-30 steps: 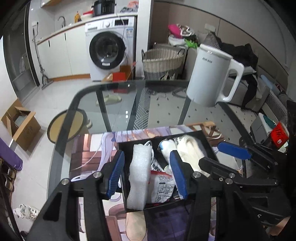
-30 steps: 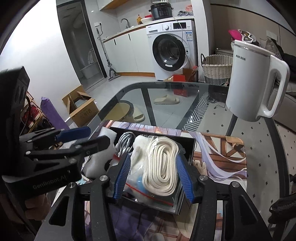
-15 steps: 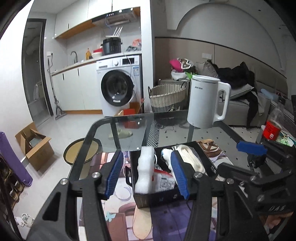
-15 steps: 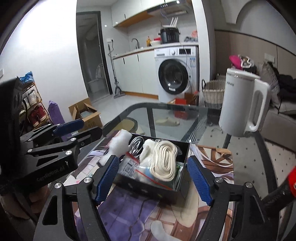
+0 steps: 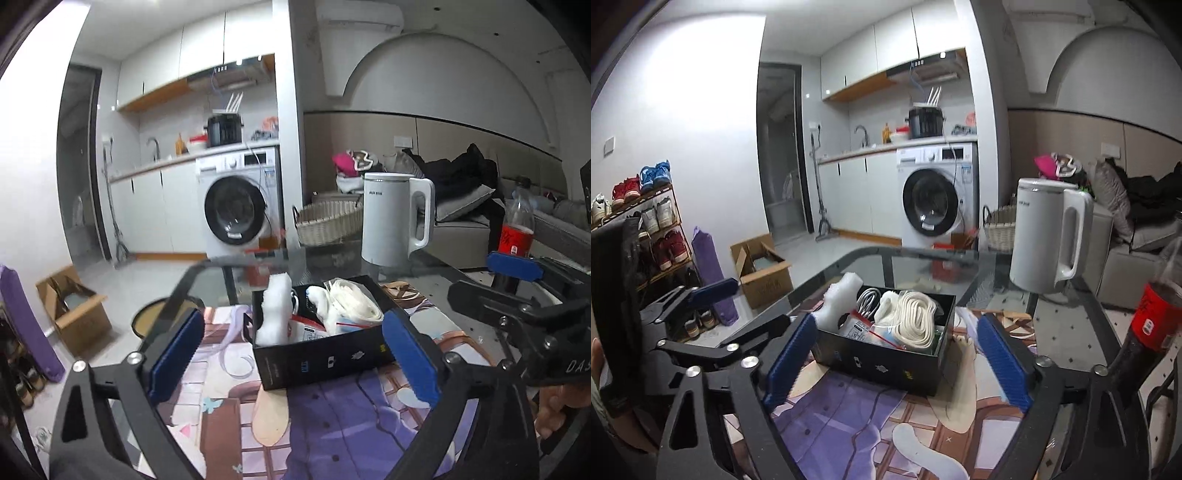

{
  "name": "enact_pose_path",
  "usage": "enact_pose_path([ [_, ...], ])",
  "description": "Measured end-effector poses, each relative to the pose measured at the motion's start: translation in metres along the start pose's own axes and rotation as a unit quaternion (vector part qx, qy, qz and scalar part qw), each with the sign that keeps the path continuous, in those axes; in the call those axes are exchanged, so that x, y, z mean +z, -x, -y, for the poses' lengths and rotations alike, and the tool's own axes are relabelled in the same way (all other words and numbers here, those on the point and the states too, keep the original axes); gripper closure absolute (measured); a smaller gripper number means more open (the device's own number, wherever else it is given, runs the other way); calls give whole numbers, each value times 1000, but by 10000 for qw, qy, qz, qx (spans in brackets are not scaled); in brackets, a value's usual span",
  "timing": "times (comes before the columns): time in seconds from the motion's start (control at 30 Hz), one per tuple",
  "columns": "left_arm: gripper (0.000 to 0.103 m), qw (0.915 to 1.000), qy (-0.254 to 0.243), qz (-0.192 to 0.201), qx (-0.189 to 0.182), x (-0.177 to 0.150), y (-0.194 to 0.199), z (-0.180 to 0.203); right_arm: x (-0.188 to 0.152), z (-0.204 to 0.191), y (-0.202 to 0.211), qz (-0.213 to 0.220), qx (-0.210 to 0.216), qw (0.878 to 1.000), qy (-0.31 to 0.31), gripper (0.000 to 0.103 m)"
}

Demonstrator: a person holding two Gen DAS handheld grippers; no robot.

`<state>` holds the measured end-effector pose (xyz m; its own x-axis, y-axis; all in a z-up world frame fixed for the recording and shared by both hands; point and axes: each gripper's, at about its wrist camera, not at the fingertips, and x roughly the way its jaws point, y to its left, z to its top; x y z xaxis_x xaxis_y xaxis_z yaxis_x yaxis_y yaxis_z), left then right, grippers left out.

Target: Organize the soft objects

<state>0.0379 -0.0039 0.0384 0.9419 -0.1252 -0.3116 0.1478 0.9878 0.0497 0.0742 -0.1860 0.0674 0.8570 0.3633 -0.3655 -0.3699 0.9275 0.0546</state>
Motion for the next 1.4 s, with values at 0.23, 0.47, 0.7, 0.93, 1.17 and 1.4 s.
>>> enact_pose_path([
  [0.23, 0, 9977, 179, 373, 533, -21, 16, 0, -22, 1, 13, 200, -124, 9997, -33, 2],
  [0.47, 0, 9968, 419, 198, 653, -25, 6, -5, -27, -7, 7, 202, -258, 9994, 107, 2],
  [0.7, 0, 9988, 320, 24, 381, -32, 7, -6, -30, -2, 4, 190, -453, 9987, 102, 1],
  [0.93, 0, 9991, 233, 4, 347, -35, 11, -6, -37, 3, 6, 175, -476, 9987, 48, 1],
  [1.17, 0, 9992, 272, -50, 287, -34, 9, -8, -37, 0, 5, 239, -448, 9986, 116, 1],
  [1.4, 0, 9991, 246, 74, 351, -32, 12, -5, -37, -1, 4, 226, -439, 9987, 110, 1],
])
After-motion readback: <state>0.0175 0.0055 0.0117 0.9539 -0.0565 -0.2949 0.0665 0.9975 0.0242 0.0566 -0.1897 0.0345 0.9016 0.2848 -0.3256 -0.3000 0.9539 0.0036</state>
